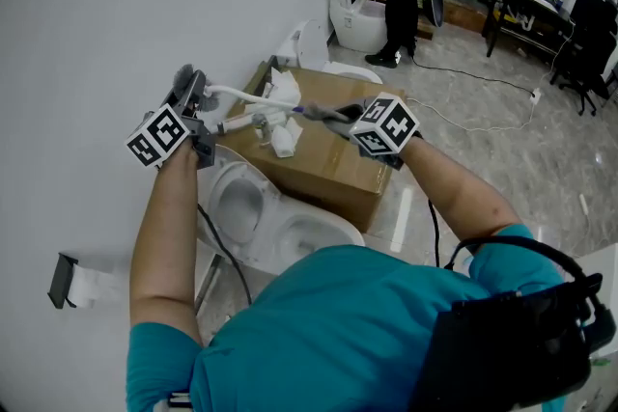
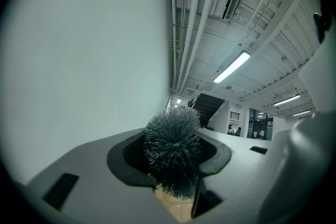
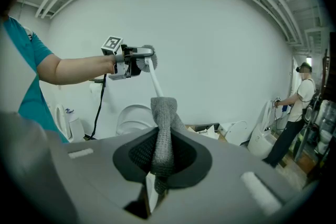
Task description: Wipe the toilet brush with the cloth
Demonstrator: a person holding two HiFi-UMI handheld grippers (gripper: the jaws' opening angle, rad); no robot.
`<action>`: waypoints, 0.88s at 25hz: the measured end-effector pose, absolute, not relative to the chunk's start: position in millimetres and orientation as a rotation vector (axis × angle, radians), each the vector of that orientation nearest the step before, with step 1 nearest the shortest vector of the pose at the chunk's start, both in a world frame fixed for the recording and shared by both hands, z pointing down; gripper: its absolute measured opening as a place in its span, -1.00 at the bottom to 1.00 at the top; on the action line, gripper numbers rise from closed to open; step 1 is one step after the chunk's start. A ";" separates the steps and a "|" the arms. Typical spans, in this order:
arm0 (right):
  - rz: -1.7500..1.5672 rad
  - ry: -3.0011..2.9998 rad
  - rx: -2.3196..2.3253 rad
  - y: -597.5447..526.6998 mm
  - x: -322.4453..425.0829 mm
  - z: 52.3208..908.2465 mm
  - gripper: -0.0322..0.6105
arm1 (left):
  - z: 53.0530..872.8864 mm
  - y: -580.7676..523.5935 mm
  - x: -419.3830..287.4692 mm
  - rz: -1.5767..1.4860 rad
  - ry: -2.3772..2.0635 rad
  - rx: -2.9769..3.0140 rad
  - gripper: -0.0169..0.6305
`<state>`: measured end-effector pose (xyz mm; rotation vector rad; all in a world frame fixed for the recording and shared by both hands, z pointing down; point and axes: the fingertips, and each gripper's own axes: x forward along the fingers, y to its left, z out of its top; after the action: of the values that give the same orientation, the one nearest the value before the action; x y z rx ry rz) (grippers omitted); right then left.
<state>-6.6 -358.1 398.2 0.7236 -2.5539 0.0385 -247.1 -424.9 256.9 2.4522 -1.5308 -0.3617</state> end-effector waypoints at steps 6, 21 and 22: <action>0.054 -2.547 0.731 -358.5 1.2 402.2 -0.84 | 251.8 -424.2 -250.5 -0.366 -1.538 2.456 -0.37; 0.151 -2.457 0.770 -367.5 40.5 443.2 -0.84 | 239.8 -422.8 -271.7 -0.425 -1.550 2.429 -0.37; 0.174 -2.431 0.785 -369.3 50.1 454.2 -0.84 | 237.8 -422.0 -276.3 -0.442 -1.550 2.423 -0.37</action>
<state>50.1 -369.3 454.2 0.7852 -2.4311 0.1735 -276.3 -422.0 237.8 2.4227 -1.5497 -0.4418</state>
